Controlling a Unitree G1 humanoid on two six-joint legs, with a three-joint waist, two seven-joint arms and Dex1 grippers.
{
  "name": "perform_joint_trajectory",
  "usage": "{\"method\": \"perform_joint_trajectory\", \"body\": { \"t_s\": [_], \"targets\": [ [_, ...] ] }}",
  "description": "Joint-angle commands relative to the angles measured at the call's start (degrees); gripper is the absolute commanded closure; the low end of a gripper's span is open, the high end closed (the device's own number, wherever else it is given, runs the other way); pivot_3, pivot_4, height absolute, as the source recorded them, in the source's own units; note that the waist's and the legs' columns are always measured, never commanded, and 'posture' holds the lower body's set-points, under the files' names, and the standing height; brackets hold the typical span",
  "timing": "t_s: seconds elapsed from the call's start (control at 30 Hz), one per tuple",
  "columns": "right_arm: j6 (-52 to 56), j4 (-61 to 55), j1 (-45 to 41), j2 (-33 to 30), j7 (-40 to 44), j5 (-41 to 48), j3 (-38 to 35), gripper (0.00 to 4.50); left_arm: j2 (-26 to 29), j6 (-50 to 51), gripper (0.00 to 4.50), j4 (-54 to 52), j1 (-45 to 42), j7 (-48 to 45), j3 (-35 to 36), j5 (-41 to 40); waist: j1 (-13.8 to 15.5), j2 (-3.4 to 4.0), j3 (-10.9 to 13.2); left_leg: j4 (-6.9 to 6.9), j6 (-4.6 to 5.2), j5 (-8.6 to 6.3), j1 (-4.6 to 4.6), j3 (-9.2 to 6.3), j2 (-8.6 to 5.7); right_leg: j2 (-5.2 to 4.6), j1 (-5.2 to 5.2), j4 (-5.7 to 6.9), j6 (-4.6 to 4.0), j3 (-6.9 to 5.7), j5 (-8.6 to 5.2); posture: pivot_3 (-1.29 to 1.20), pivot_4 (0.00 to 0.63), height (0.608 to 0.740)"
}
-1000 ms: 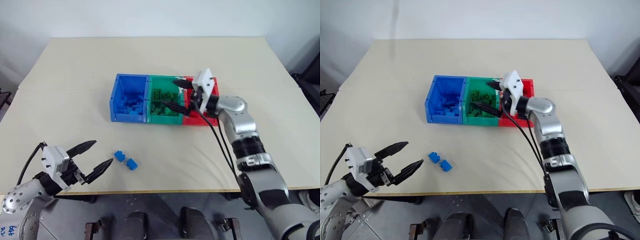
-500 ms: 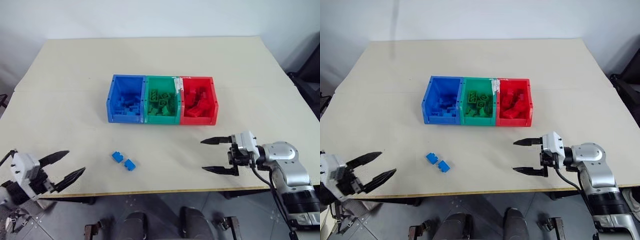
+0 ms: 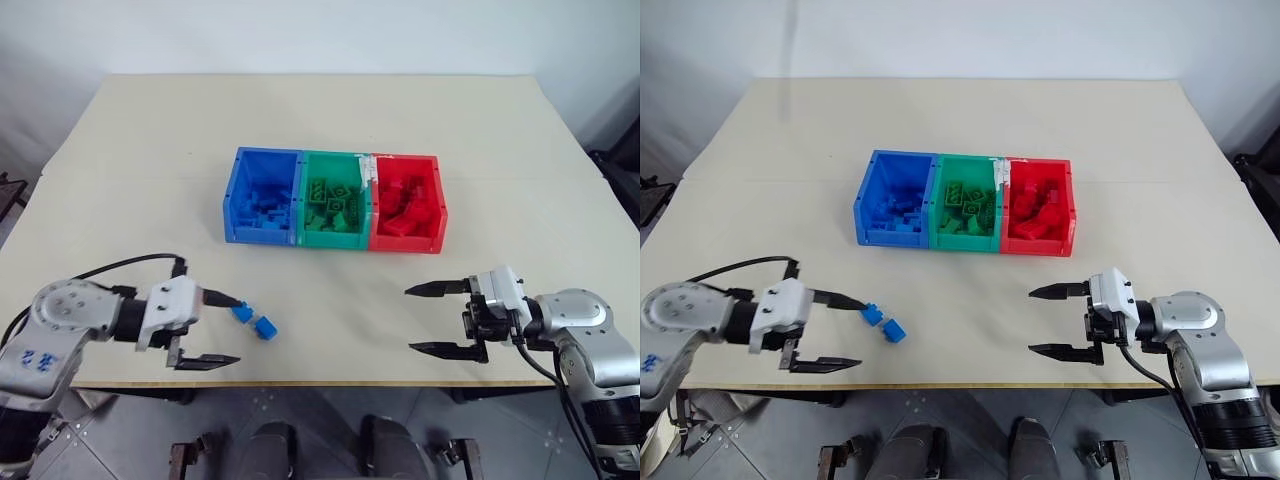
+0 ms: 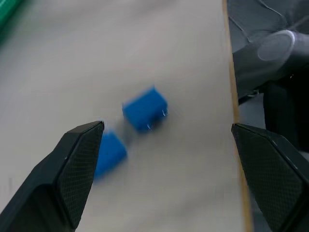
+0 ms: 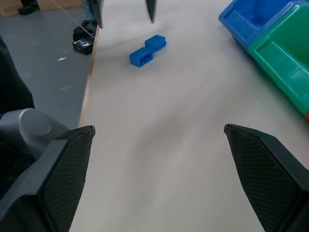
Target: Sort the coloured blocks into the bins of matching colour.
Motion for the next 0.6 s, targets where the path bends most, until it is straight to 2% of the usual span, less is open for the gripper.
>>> {"method": "perform_joint_trajectory", "body": {
  "t_s": [0.03, 0.13, 0.23, 0.6],
  "targets": [
    [0.8, -4.6, 1.8, -0.7, -2.3, 1.5, -2.3, 0.02, -1.7, -2.4, 0.0, 5.9, -7.2, -3.7, -7.5, 6.4, -0.1, 0.0, 0.0, 0.01, -0.01, 0.0, -0.01, 0.05, 0.07, 0.07, -0.02, -0.02, 0.0, 0.0, 0.0, 0.0, 0.15, 0.74],
    [1.8, -7.1, 4.0, -1.2, -3.6, 2.1, -3.2, 0.02, -2.8, -2.1, 0.0, 8.9, -11.8, -6.6, -11.6, 8.8, -0.2, -0.01, 0.0, 0.02, -0.02, 0.0, -0.01, 0.14, 0.14, 0.14, -0.06, -0.01, -0.01, 0.01, 0.0, 0.0, 0.15, 0.74],
    [2.2, -8.3, 5.5, -2.0, -4.1, 2.2, -4.3, 0.0, -3.9, -3.7, 0.57, 11.5, -14.0, -8.3, -13.9, 10.5, -0.2, -0.01, 0.0, 0.03, -0.01, 0.0, 0.0, 0.18, 0.16, 0.14, -0.06, -0.02, -0.01, 0.01, 0.0, 0.0, 0.15, 0.74],
    [2.4, -11.1, 7.5, -1.8, -6.0, 2.3, -4.5, 0.0, -8.8, -6.8, 3.97, 14.5, -14.8, -7.2, -13.8, 11.7, 1.0, -0.03, 0.0, 0.12, 0.0, -0.01, 0.0, 0.18, 0.17, 0.13, -0.03, 0.0, -0.01, 0.04, 0.0, 0.0, 0.15, 0.74]
  ]
}}
